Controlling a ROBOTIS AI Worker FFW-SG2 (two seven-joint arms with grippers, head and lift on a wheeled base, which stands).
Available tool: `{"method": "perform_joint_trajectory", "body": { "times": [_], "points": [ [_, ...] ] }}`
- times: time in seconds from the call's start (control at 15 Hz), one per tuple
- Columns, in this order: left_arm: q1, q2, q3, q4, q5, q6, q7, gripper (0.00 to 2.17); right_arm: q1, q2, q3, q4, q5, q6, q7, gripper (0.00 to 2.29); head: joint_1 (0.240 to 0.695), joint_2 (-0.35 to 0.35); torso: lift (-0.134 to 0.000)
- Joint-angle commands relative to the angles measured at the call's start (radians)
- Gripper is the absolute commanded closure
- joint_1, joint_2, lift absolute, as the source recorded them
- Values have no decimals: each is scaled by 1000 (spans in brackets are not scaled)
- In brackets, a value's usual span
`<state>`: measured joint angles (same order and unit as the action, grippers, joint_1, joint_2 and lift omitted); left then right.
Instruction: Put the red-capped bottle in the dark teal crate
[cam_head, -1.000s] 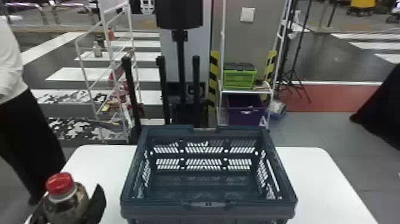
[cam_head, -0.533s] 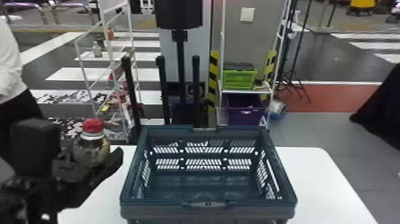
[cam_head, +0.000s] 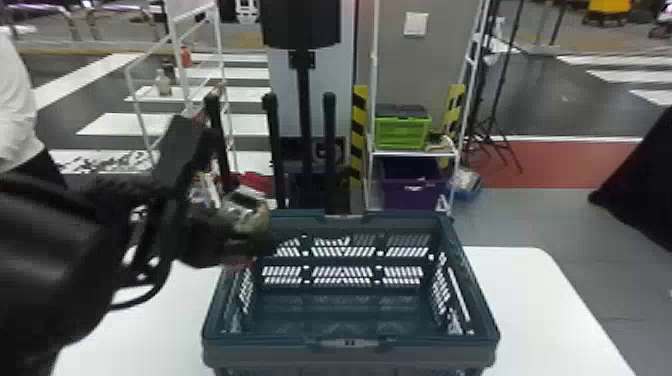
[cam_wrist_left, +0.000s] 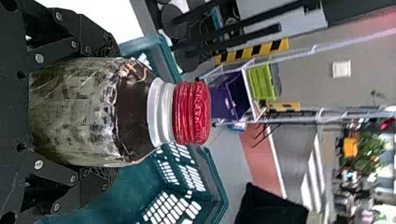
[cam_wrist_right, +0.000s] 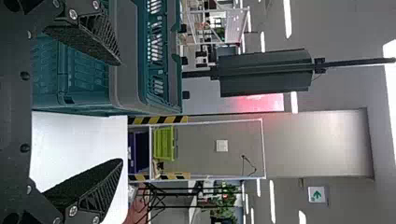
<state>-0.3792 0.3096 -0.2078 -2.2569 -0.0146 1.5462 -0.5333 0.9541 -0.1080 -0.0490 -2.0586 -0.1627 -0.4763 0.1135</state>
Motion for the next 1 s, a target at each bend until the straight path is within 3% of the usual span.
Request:
{"method": "perform_joint_trajectory", "body": {
  "times": [0.0,0.2,0.47,0.67,0.93],
  "points": [
    [-153,-3,-165,165,-41,25,-45,2145,-1,5,0,8,0,-3,0,151,499,0,0],
    [-330,-37,-366,459,-67,-99,-183,2145,3,10,0,18,0,-24,0,151,499,0,0],
    [-469,-135,-564,838,-120,-338,-318,2148,6,11,-6,29,-8,-49,0,151,499,0,0],
    [-497,-225,-634,1120,-202,-593,-389,2145,6,11,-6,29,-8,-52,0,151,499,0,0],
    [-498,-268,-683,1340,-262,-792,-381,2145,6,11,-6,29,-11,-58,0,151,499,0,0]
  ]
}}
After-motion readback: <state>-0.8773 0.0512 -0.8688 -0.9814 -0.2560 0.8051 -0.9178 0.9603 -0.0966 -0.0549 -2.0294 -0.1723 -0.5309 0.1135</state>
